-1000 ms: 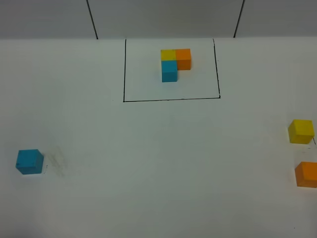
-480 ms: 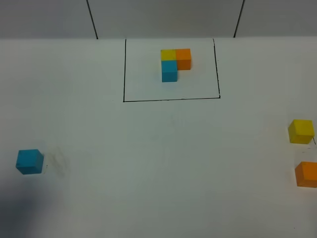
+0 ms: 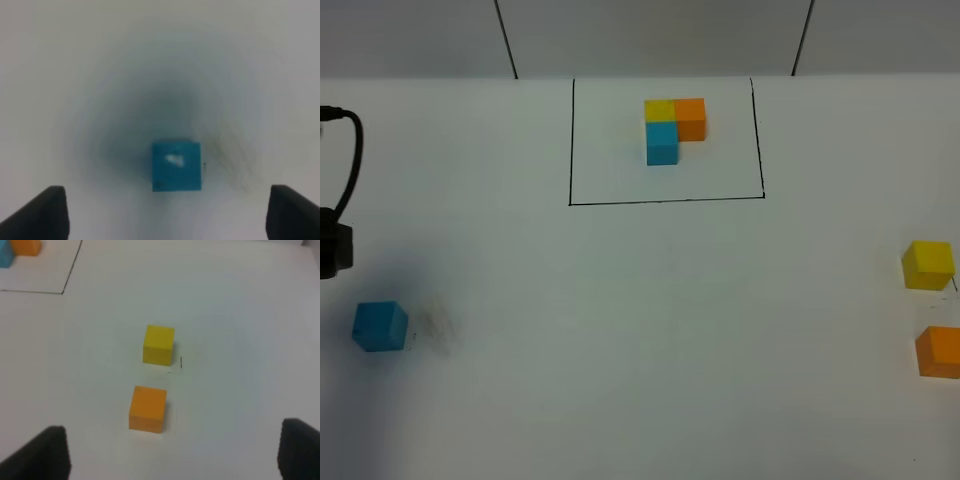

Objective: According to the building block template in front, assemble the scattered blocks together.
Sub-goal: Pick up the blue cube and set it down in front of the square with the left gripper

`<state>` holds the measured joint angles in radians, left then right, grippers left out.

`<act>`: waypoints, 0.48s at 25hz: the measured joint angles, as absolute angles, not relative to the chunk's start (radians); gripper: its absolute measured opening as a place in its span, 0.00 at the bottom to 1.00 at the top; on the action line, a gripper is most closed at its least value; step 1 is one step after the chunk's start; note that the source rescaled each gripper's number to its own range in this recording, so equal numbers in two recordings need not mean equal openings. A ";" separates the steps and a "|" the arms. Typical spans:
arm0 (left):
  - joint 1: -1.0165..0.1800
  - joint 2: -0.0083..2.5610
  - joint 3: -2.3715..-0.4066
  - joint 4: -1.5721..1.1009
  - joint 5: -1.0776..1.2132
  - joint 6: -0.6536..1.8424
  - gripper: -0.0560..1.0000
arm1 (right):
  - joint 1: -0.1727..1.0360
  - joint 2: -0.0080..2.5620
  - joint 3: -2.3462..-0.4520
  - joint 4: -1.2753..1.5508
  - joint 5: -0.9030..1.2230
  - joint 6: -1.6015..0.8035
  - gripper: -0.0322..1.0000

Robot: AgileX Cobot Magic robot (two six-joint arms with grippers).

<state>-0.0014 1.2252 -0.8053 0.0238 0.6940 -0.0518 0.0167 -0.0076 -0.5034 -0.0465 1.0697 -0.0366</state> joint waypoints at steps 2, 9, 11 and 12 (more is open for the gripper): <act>-0.001 1.298 -0.805 0.014 0.679 -0.041 0.70 | 0.017 -0.008 -0.503 -0.046 1.070 -0.037 0.72; -0.001 1.472 -0.806 -0.006 0.635 -0.036 0.70 | 0.017 -0.008 -0.503 -0.046 1.070 -0.037 0.72; -0.001 1.505 -0.806 -0.010 0.624 -0.036 0.70 | 0.017 -0.008 -0.503 -0.046 1.070 -0.037 0.72; -0.001 1.520 -0.806 -0.010 0.615 -0.036 0.70 | 0.017 -0.008 -0.503 -0.046 1.070 -0.037 0.72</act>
